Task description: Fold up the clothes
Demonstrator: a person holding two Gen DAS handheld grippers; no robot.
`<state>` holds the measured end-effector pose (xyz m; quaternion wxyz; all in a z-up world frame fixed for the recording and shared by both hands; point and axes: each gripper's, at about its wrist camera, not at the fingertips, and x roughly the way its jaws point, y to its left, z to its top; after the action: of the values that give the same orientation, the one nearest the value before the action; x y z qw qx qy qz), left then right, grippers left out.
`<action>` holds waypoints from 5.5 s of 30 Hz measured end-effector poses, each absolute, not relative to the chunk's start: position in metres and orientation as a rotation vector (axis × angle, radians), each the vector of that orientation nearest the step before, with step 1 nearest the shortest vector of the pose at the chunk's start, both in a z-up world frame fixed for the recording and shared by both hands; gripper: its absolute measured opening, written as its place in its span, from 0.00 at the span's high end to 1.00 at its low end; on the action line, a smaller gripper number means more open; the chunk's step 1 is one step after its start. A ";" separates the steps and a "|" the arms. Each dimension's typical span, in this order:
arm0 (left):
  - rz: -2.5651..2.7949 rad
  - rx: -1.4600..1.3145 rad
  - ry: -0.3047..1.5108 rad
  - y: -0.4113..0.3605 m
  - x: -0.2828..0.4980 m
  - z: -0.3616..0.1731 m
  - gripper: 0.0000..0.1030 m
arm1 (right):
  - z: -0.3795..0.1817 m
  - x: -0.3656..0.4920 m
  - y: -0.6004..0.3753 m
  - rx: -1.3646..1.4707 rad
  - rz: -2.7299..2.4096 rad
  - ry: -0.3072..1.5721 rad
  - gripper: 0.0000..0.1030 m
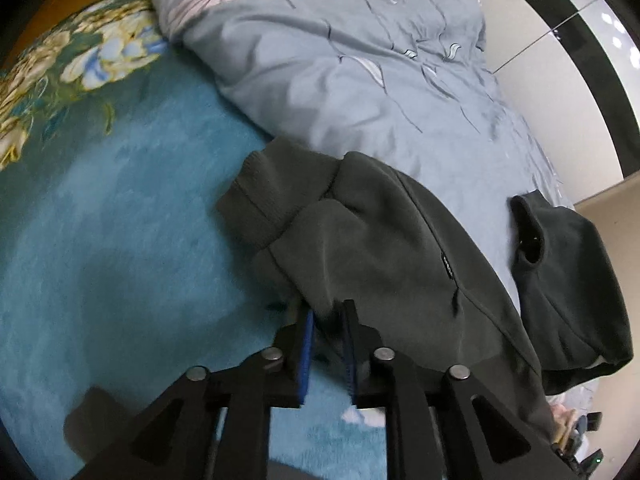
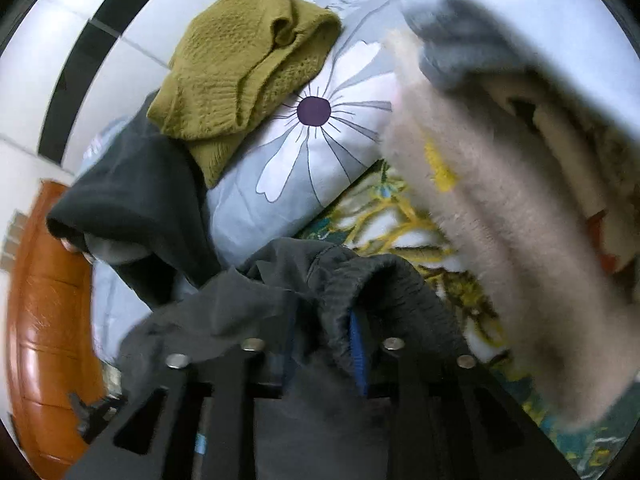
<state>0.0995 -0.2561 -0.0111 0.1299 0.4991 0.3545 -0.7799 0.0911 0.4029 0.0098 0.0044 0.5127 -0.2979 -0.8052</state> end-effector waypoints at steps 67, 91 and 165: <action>-2.087 1.228 1.534 -0.287 0.292 0.006 0.92 | 0.041 0.270 0.355 1.658 -2.382 -1.220 0.89; -1.989 1.379 1.347 -0.285 0.040 0.002 0.88 | 0.047 0.070 0.343 1.584 -2.405 -1.118 0.89; -2.304 1.081 1.370 -0.288 0.145 -0.026 0.83 | -0.011 0.197 0.345 1.814 -2.291 -1.214 0.35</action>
<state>0.1454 -0.2878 -0.0262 0.1254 0.3712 0.4704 -0.7907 0.1973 0.3455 -0.0107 -0.0114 0.5732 -0.3837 -0.7239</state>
